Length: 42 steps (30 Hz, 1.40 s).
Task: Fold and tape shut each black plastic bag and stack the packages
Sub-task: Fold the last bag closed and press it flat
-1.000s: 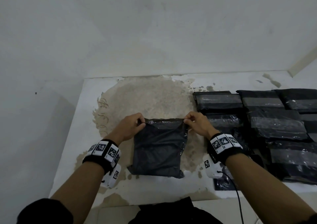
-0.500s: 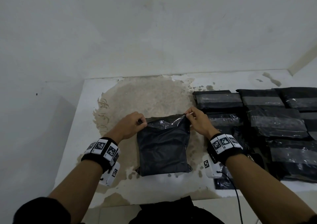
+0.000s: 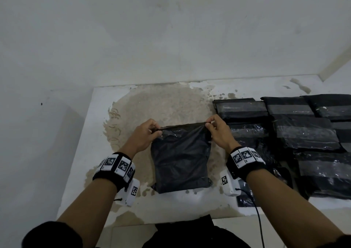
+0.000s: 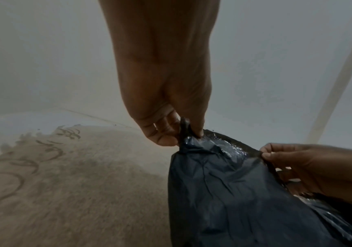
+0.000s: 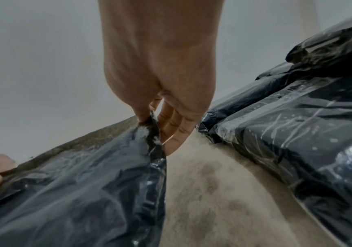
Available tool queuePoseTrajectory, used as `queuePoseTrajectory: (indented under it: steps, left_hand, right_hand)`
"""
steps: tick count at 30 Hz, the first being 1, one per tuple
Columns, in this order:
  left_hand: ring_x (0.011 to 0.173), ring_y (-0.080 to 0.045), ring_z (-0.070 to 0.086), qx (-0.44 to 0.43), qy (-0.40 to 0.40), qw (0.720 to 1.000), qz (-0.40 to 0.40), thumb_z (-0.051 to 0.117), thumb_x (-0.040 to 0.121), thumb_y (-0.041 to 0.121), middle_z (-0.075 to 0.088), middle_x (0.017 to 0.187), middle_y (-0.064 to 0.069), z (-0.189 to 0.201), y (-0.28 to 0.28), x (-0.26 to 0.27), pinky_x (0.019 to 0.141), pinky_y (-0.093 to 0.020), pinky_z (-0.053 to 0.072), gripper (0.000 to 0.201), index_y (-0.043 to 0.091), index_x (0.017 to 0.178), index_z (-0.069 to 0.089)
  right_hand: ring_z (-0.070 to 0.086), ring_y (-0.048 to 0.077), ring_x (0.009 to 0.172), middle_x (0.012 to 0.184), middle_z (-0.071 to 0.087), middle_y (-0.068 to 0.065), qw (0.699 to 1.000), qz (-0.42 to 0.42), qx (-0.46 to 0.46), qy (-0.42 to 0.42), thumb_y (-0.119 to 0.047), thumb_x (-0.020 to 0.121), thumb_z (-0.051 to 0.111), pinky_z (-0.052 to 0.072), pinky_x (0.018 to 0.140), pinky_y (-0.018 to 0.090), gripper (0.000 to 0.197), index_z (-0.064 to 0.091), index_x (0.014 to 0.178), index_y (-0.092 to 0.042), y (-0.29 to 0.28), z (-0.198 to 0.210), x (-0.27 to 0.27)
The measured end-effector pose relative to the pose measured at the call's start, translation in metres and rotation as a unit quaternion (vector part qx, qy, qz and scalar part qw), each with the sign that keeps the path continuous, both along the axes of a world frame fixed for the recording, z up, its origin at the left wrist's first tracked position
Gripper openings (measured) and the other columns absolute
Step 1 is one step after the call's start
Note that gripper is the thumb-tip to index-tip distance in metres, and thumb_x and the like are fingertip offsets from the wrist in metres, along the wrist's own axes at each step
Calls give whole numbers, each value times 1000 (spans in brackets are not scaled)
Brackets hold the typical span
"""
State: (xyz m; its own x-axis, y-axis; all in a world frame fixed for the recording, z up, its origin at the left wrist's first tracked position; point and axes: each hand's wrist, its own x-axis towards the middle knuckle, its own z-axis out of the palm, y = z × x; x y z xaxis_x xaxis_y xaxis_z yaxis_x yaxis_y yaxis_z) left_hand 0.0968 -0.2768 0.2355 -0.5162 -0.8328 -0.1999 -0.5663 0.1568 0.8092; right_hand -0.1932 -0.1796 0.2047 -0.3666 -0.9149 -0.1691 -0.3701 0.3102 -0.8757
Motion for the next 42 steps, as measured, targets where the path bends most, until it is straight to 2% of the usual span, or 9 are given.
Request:
queuePoseTrajectory:
  steps: [4, 8, 14, 20, 27, 30, 33, 39, 42]
  left_hand:
    - [68, 3, 65, 83, 98, 988, 84, 66, 95, 9, 69, 95, -8, -2, 8, -3, 64, -12, 47, 19, 8, 109, 53]
    - [90, -21, 68, 136, 166, 962, 169, 66, 96, 18, 74, 95, -8, -16, 17, -1, 78, -30, 52, 17, 7, 110, 65]
    - [96, -17, 72, 243, 221, 922, 206, 74, 90, 26, 76, 104, -1, -39, 43, 5, 80, -31, 56, 22, 14, 109, 71]
    - [94, -20, 73, 285, 166, 920, 214, 73, 92, 22, 76, 105, -6, -67, 61, 10, 76, -31, 58, 22, 13, 112, 72]
    - [101, -32, 70, 248, 149, 926, 244, 66, 97, 21, 76, 103, -12, -87, 67, 23, 82, -39, 55, 12, 13, 100, 74]
    - [97, -21, 71, 229, 181, 924, 247, 67, 96, 23, 77, 103, -7, -83, 66, 20, 85, -36, 57, 18, 9, 105, 75]
    - [82, -13, 66, 204, 198, 923, 260, 67, 97, 21, 75, 91, -1, -82, 59, 17, 73, -28, 53, 16, 8, 97, 77]
    - [62, -9, 49, 199, 134, 932, 273, 62, 100, 26, 58, 62, 11, -93, 56, 20, 51, -22, 38, 29, 4, 85, 73]
    - [56, -3, 49, 176, 126, 941, 260, 59, 101, 19, 58, 55, 17, -85, 57, 17, 49, -16, 39, 23, 14, 81, 68]
  right_hand:
    - [62, 18, 82, 95, 64, 9, 994, -42, -20, -98, -23, 100, 63, 54, 74, 36, 17, 51, 112, -25, 5, 5, 9]
    - [70, 18, 106, 120, 70, 5, 974, 17, 92, -206, -52, 77, 84, 59, 92, 37, 68, 54, 129, -22, 15, -9, 20]
    - [67, 20, 96, 99, 72, 0, 973, 17, 76, -216, -3, 93, 69, 58, 75, 21, 19, 67, 112, -8, 28, -22, 35]
    - [70, 24, 107, 115, 74, 10, 979, 23, 76, -190, -9, 91, 73, 56, 94, 39, 26, 69, 117, -7, 32, -32, 34]
    - [65, 27, 85, 91, 70, 29, 986, 20, 91, -140, -6, 92, 70, 53, 85, 51, 13, 65, 94, 6, 40, -57, 22]
    - [65, 21, 79, 77, 71, 14, 987, 27, 100, -125, -4, 92, 70, 54, 77, 44, 12, 65, 81, -4, 42, -56, 22]
    - [67, 21, 82, 80, 73, 4, 984, 43, 113, -130, -3, 92, 70, 53, 77, 35, 14, 67, 82, -11, 44, -53, 21]
    - [69, 30, 87, 96, 74, 24, 982, 55, 126, -132, -22, 87, 74, 53, 91, 57, 35, 66, 98, 10, 45, -72, 8]
    - [68, 25, 86, 96, 75, 21, 983, 55, 137, -113, -8, 94, 69, 53, 94, 54, 13, 70, 96, 5, 45, -69, 8]
